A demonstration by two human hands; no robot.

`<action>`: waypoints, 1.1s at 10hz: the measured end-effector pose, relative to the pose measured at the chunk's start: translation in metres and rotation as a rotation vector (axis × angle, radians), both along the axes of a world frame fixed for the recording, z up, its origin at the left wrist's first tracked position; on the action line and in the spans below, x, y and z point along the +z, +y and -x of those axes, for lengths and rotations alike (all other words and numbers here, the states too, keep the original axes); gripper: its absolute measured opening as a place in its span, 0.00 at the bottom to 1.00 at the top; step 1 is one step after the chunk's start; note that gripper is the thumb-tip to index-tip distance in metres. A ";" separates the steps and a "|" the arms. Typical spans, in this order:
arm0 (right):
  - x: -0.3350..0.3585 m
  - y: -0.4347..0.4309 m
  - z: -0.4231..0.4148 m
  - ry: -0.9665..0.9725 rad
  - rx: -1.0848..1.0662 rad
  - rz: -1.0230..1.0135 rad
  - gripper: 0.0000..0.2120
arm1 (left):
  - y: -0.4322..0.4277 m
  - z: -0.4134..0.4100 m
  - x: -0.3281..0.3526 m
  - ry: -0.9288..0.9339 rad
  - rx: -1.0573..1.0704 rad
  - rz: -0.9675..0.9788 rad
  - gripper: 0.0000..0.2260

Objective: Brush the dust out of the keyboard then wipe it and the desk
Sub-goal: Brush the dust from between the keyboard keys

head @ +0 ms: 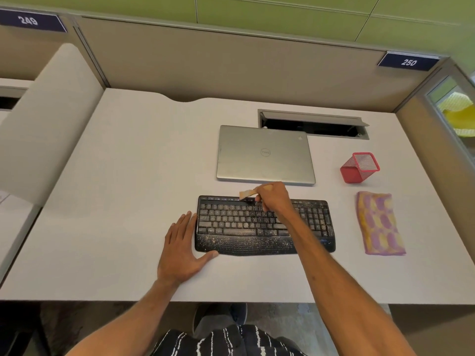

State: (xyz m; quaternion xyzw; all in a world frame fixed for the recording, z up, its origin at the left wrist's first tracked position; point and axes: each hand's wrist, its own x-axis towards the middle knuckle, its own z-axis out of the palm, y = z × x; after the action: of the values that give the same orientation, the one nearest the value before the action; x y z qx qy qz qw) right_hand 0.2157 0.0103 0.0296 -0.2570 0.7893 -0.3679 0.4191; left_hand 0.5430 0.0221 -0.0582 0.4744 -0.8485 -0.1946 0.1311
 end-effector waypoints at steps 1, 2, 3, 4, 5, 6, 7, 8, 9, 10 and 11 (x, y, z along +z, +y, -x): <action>-0.003 -0.002 0.002 0.275 0.084 -0.109 0.06 | 0.000 0.000 0.000 -0.005 0.003 0.002 0.54; 0.005 -0.002 0.008 0.566 0.076 -0.171 0.10 | 0.000 0.001 0.001 -0.002 0.004 0.000 0.54; 0.013 -0.003 0.015 0.515 0.027 -0.120 0.10 | 0.000 0.001 0.001 0.003 0.005 -0.001 0.54; 0.011 0.000 0.019 0.345 0.000 -0.064 0.06 | 0.000 0.001 0.001 -0.004 0.001 -0.005 0.54; 0.002 0.007 0.021 0.332 0.038 -0.138 0.08 | 0.000 0.000 0.001 -0.007 -0.001 -0.006 0.54; 0.003 0.012 0.025 0.495 -0.005 -0.181 0.10 | 0.000 0.001 0.001 -0.007 0.000 -0.005 0.54; 0.007 0.010 0.026 0.425 -0.007 -0.112 0.11 | 0.000 0.000 0.000 -0.009 0.000 -0.007 0.54; 0.009 0.011 0.024 0.395 0.050 -0.145 0.10 | 0.000 0.001 0.001 -0.009 -0.004 -0.006 0.54; 0.009 0.013 0.025 0.540 0.015 -0.167 0.11 | 0.000 0.001 0.001 -0.002 0.003 0.001 0.54; 0.013 0.015 0.024 0.462 0.073 -0.079 0.09 | 0.000 0.000 0.001 -0.008 0.005 0.001 0.54; 0.014 0.018 0.017 0.432 0.210 -0.071 0.08 | 0.000 0.000 0.000 -0.009 0.004 -0.002 0.54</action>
State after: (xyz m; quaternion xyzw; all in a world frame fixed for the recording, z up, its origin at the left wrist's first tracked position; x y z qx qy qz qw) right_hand 0.1983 0.0287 0.0437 -0.3955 0.8421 -0.2306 0.2852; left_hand 0.5426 0.0225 -0.0580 0.4772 -0.8479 -0.1931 0.1270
